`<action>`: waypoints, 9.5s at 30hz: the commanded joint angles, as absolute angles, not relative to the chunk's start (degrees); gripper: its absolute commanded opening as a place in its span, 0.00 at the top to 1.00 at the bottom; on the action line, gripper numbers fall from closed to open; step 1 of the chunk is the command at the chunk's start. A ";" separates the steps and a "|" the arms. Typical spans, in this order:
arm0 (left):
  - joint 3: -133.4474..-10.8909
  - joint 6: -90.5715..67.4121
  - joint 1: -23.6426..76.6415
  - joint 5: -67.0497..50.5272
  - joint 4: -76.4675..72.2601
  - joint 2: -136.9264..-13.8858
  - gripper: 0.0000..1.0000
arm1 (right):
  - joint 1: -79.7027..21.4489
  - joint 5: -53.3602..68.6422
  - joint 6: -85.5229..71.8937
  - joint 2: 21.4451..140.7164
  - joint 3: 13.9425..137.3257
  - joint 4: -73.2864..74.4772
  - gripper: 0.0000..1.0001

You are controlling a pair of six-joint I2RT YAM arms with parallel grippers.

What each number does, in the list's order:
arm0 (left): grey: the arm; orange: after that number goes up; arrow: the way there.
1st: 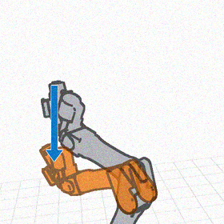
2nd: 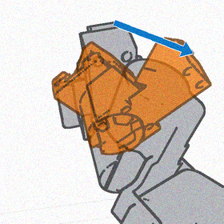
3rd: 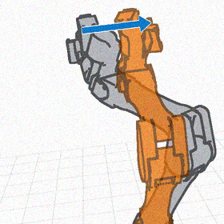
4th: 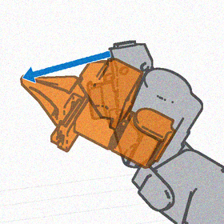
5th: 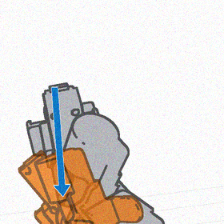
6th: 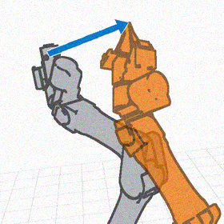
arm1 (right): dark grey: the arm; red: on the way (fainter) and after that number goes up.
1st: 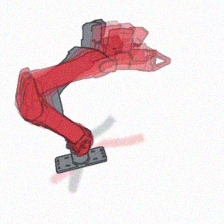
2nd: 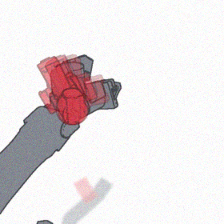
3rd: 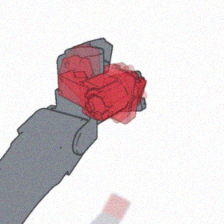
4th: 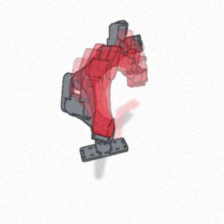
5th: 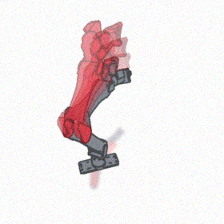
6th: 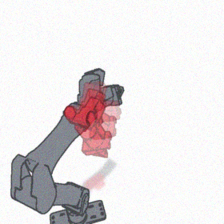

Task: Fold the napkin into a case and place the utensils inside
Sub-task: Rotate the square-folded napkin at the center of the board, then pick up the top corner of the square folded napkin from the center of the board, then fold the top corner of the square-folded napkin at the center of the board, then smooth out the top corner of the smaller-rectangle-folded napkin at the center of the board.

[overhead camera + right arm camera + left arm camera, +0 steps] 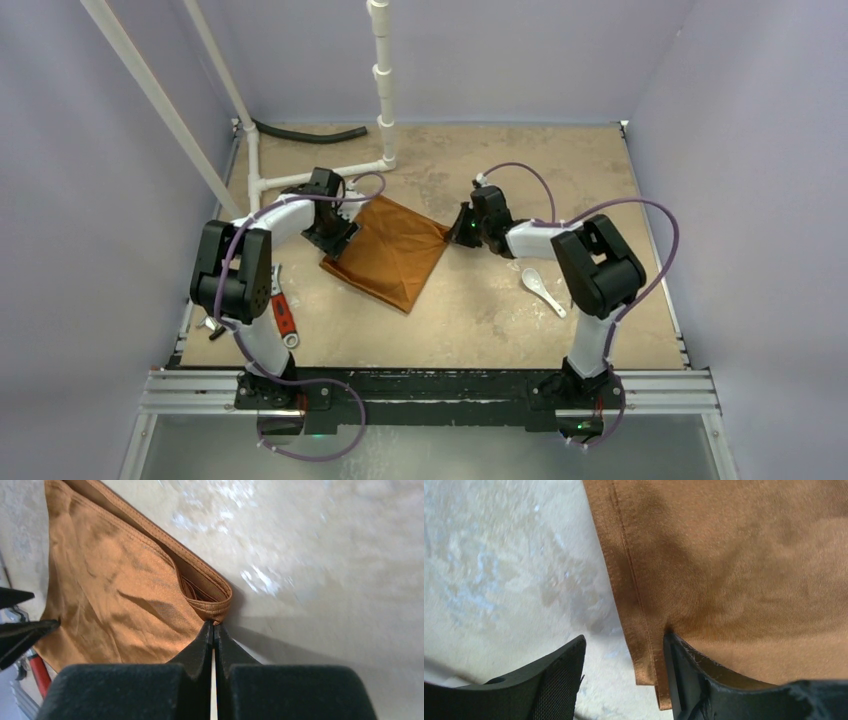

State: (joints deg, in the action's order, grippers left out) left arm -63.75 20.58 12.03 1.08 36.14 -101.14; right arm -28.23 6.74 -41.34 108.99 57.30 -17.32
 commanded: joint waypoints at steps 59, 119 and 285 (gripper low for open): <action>-112.24 25.81 20.58 -15.83 41.00 -133.73 0.67 | -29.36 17.42 -43.02 100.38 54.06 -11.54 1.00; -91.21 20.59 23.66 -13.76 35.91 -111.12 1.00 | -28.23 19.90 -43.87 109.97 66.01 -9.05 1.00; -56.87 30.57 15.01 -10.71 35.87 -93.36 0.85 | -42.91 29.97 -34.60 101.67 52.62 -5.43 1.00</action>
